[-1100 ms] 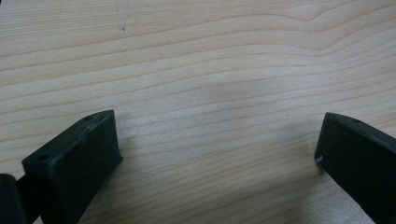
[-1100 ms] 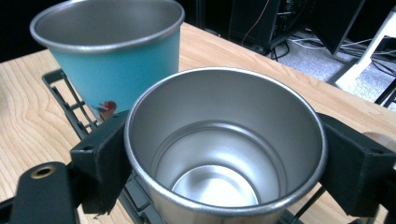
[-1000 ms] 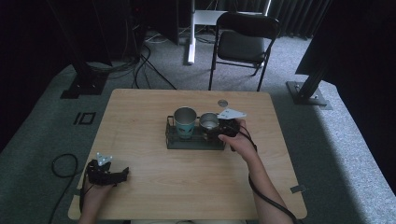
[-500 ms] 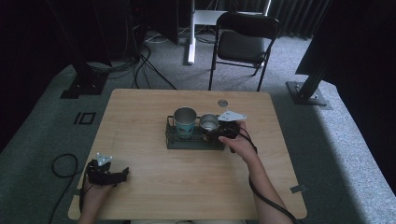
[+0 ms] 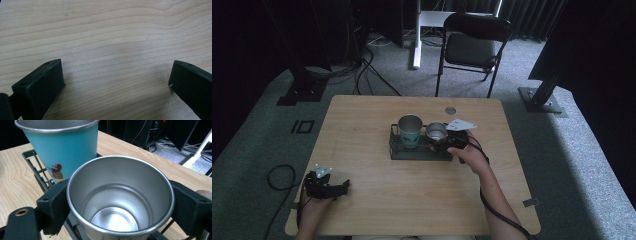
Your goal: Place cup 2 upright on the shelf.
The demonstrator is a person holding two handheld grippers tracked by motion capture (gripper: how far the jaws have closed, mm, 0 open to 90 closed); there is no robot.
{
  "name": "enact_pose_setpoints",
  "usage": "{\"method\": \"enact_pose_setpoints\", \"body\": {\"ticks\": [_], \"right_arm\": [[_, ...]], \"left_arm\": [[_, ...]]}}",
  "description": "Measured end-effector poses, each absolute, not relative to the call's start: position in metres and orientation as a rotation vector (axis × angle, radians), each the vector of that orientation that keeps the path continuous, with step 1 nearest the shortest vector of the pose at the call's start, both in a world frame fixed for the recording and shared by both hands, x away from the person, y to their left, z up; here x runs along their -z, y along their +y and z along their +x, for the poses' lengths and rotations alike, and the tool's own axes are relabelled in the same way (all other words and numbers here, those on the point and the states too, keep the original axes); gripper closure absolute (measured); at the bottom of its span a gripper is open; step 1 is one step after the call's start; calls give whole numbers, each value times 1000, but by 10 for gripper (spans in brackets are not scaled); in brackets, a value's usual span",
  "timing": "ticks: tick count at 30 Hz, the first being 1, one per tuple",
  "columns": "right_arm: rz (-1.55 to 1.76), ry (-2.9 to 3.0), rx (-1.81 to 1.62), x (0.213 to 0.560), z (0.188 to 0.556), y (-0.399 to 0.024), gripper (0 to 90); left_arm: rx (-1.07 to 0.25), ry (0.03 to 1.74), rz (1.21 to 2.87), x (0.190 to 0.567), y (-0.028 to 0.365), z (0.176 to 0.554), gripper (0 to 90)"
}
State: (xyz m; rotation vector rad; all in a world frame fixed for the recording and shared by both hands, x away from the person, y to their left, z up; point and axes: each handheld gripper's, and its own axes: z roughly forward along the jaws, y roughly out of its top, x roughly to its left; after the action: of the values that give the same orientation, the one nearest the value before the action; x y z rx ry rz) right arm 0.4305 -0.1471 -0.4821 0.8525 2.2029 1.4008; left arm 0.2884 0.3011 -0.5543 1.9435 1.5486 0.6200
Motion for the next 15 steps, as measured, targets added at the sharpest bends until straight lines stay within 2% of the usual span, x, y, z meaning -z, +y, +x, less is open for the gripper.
{"method": "enact_pose_setpoints", "body": {"ticks": [15], "right_arm": [[863,2168,-1431,484,425,-156,116]], "left_arm": [[-620,1548,1943,554,301,288,4]]}}
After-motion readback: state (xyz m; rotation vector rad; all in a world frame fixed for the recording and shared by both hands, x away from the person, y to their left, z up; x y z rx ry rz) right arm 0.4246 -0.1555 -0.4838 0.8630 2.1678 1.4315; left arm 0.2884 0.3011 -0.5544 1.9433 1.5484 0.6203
